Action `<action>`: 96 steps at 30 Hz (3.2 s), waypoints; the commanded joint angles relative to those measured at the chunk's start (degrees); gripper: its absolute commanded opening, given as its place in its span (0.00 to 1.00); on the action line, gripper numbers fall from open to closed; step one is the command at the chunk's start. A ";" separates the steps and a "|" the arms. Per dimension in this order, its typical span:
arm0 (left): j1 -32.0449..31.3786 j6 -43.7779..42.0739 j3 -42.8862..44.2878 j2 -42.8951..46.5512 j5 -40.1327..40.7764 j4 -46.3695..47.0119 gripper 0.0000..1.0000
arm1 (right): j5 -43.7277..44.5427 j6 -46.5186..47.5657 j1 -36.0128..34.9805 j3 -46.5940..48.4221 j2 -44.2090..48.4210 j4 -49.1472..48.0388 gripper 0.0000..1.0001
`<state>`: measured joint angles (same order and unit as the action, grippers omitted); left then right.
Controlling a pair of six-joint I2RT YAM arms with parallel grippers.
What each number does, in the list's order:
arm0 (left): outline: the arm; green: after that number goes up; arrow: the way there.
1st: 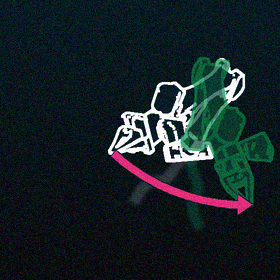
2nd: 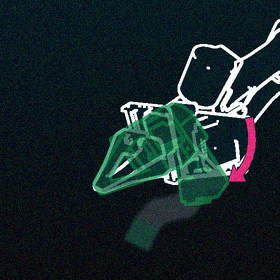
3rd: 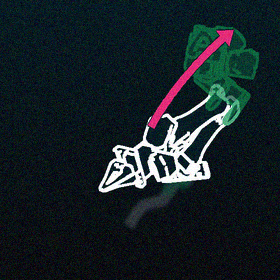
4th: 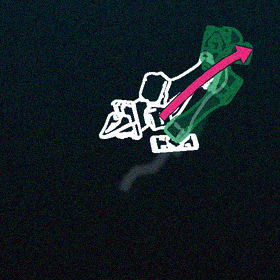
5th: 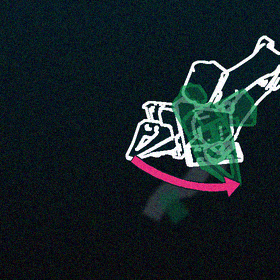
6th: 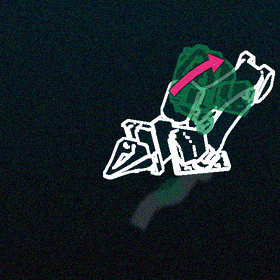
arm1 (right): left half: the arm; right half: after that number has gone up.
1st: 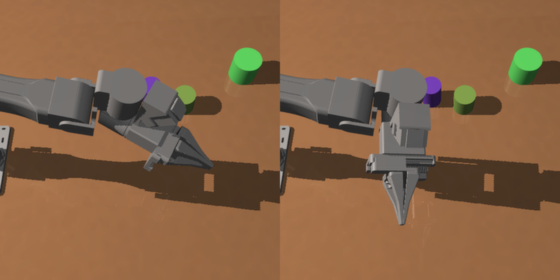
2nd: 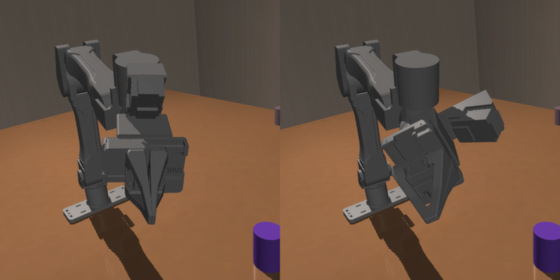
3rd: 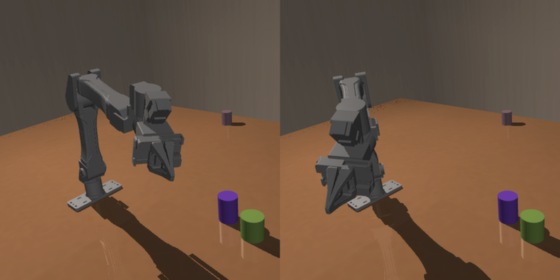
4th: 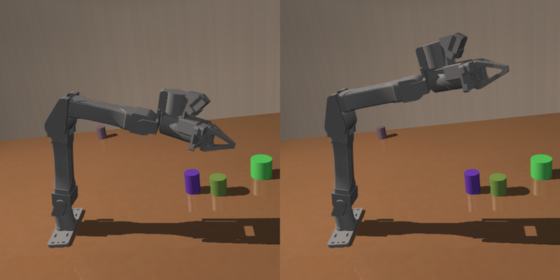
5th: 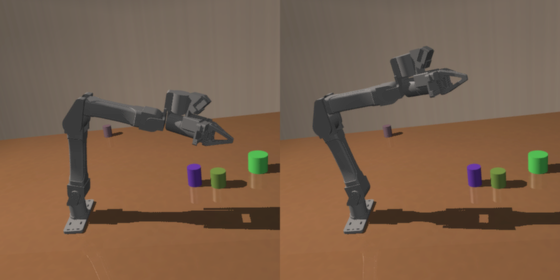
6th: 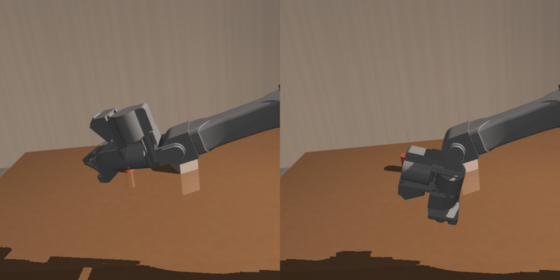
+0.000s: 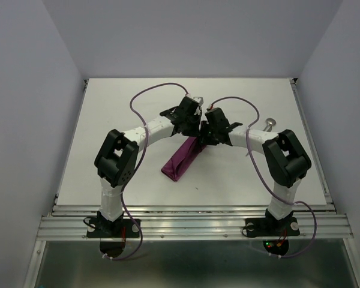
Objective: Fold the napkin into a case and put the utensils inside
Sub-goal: Stuff the top corner of the smaller-rectangle-folded napkin into the folded napkin.
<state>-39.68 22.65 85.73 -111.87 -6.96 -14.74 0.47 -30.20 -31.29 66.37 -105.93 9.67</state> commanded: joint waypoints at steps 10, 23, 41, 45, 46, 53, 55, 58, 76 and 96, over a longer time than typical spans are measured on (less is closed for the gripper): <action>-0.04 0.11 -0.13 2.19 -1.12 1.38 0.00 | 7.08 -0.04 -1.06 2.98 -1.30 0.52 0.11; 0.13 -1.91 -1.80 1.05 -3.23 1.03 0.00 | 10.69 -4.08 -1.06 -1.77 3.80 -3.34 0.01; 0.13 -1.83 -0.13 -5.81 -5.08 -1.61 0.00 | 8.41 -7.16 -1.06 -3.44 5.91 -5.80 0.01; 0.13 -1.39 0.05 -6.25 -4.73 -1.69 0.00 | 7.71 -7.42 -1.06 -3.61 6.26 -6.24 0.01; 0.13 -1.30 -0.04 -6.42 -4.55 -1.69 0.00 | 7.27 -7.42 -1.06 -3.61 6.17 -6.24 0.01; 0.22 -0.77 -0.31 -6.86 -4.99 -1.17 0.00 | 5.69 -7.16 -1.06 -3.35 6.09 -6.42 0.01; 0.22 -0.77 0.13 -7.22 -4.99 -1.25 0.00 | 5.07 -7.07 -1.06 -3.35 6.00 -6.60 0.01; 0.13 -0.77 1.36 -8.09 -4.64 -2.13 0.00 | 3.75 -6.98 -1.06 -3.35 6.00 -6.77 0.01; 0.13 -0.07 3.03 -9.59 -3.76 -2.13 0.00 | 0.58 -7.07 -1.06 -4.23 6.53 -7.21 0.01; 0.39 -1.91 0.05 -2.39 -7.19 -1.69 0.22 | 2.17 -7.60 -1.06 -4.41 5.74 -7.12 0.01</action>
<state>-39.62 22.15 86.52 -119.77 -13.15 -15.81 2.52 -37.32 -31.94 61.39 -100.92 5.54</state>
